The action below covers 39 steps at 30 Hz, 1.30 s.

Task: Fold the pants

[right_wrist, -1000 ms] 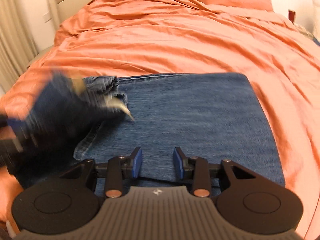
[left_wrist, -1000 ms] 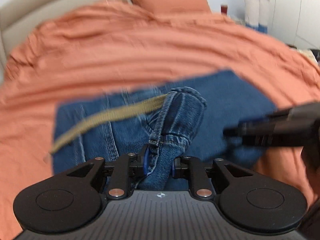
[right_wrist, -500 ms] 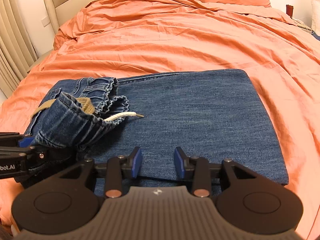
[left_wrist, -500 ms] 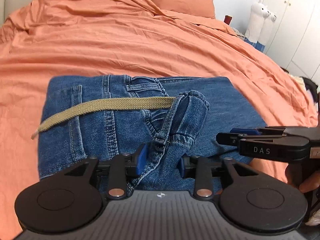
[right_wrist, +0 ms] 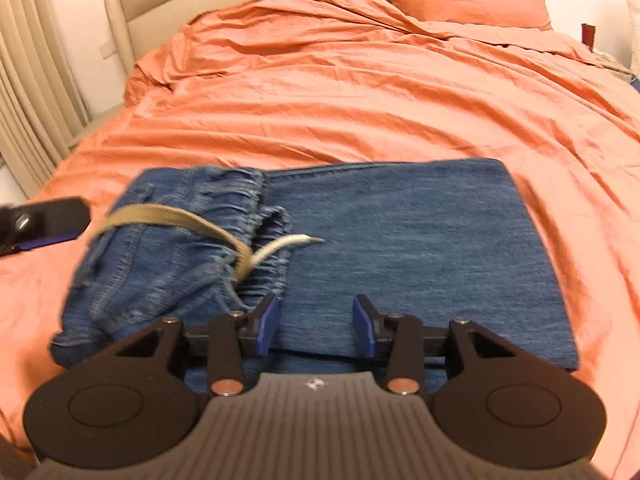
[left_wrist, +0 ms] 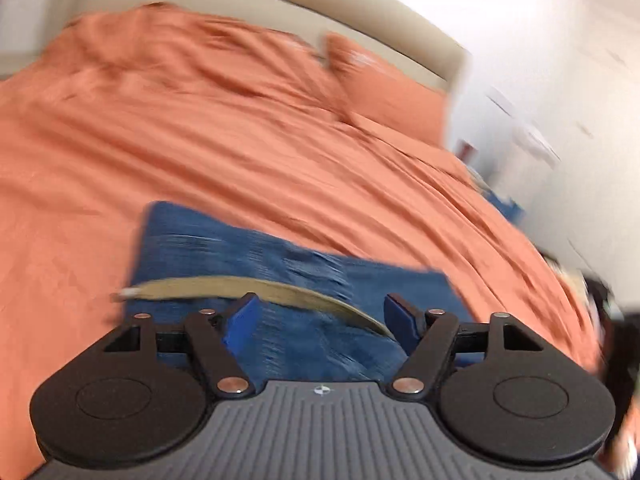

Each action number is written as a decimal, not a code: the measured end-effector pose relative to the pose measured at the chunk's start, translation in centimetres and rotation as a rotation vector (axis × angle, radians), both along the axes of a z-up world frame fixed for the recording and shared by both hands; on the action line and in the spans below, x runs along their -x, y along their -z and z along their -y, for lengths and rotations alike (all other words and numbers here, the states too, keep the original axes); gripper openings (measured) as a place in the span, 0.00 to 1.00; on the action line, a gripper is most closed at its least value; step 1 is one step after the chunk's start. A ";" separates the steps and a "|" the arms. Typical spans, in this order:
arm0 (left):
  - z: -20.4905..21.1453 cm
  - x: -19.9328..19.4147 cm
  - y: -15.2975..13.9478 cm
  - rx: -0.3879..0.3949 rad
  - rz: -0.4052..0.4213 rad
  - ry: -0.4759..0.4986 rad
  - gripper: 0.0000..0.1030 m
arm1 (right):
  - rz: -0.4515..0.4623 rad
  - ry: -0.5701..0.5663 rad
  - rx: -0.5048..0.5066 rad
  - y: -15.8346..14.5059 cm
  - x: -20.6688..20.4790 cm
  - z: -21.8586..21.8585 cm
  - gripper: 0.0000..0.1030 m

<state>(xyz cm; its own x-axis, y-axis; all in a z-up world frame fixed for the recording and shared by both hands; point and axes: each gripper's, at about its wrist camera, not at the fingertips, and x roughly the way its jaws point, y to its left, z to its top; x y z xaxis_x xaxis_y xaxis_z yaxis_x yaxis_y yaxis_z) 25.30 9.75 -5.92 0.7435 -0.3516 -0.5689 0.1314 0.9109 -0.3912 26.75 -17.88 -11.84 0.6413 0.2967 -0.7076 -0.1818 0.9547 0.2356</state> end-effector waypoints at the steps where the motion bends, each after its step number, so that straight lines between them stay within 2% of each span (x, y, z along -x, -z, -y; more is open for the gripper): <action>1: -0.9 -0.4 0.1 -0.001 -0.010 -0.036 0.76 | 0.007 -0.002 -0.004 -0.3 0.0 -0.2 0.38; 4: -3.2 -1.5 0.0 0.000 -0.031 -0.124 0.73 | 0.026 -0.012 -0.021 -1.1 -0.4 -0.6 0.38; 7: -5.1 -2.5 0.4 0.034 -0.054 -0.185 0.72 | 0.043 -0.024 -0.046 -2.0 -1.2 -0.7 0.41; 9: -5.4 -3.1 1.0 0.043 -0.077 -0.201 0.72 | 0.055 -0.024 -0.062 -2.4 -2.0 -0.6 0.42; 11: -5.2 -3.7 1.6 0.036 -0.099 -0.207 0.72 | 0.032 -0.028 -0.123 -2.3 -3.4 -0.3 0.42; 12: -5.1 -4.0 1.9 0.027 -0.111 -0.206 0.72 | 0.010 -0.031 -0.164 -2.1 -4.3 -0.2 0.42; 13: -5.1 -4.2 2.2 0.017 -0.119 -0.205 0.72 | -0.041 -0.033 -0.247 -1.5 -6.2 0.0 0.42; 14: -4.9 -4.4 2.4 0.006 -0.124 -0.204 0.71 | -0.041 -0.033 -0.247 -1.5 -6.2 0.0 0.42; 18: -4.3 -5.3 3.3 -0.032 -0.139 -0.197 0.69 | -0.133 -0.033 -0.413 0.5 -9.2 0.3 0.42; 19: -4.2 -5.5 3.4 -0.036 -0.137 -0.202 0.68 | -0.169 -0.025 -0.486 1.8 -10.3 0.5 0.42; 26: -3.8 -6.3 3.6 -0.027 -0.106 -0.224 0.68 | -0.180 -0.058 -0.543 4.4 -13.9 0.2 0.42; 28: -3.8 -6.5 3.7 -0.035 -0.106 -0.234 0.68 | -0.192 -0.082 -0.590 5.4 -14.9 -0.1 0.37; 29: -3.7 -6.5 3.8 -0.040 -0.108 -0.233 0.67 | -0.199 -0.099 -0.603 5.7 -15.1 -0.4 0.25; 32: -3.5 -6.6 3.8 -0.061 -0.104 -0.224 0.64 | -0.164 -0.157 -0.587 5.0 -14.7 -1.0 0.10; 33: -3.5 -6.5 3.7 -0.062 -0.096 -0.217 0.63 | -0.153 -0.166 -0.588 4.4 -14.4 -0.9 0.08; 35: -3.6 -6.2 3.4 -0.052 -0.072 -0.199 0.61 | -0.133 -0.171 -0.653 2.9 -13.6 0.3 0.08; 39: -3.7 -5.5 2.7 0.025 -0.034 -0.150 0.58 | -0.151 -0.171 -0.805 0.5 -11.6 2.7 0.07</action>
<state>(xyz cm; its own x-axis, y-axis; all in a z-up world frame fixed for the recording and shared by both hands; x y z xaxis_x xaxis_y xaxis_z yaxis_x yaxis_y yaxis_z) 30.82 13.45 -8.61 0.7694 -0.2520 -0.5870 -0.0191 0.9094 -0.4155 38.38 -20.56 -12.34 0.4566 0.8330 -0.3124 -0.2210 0.4463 0.8672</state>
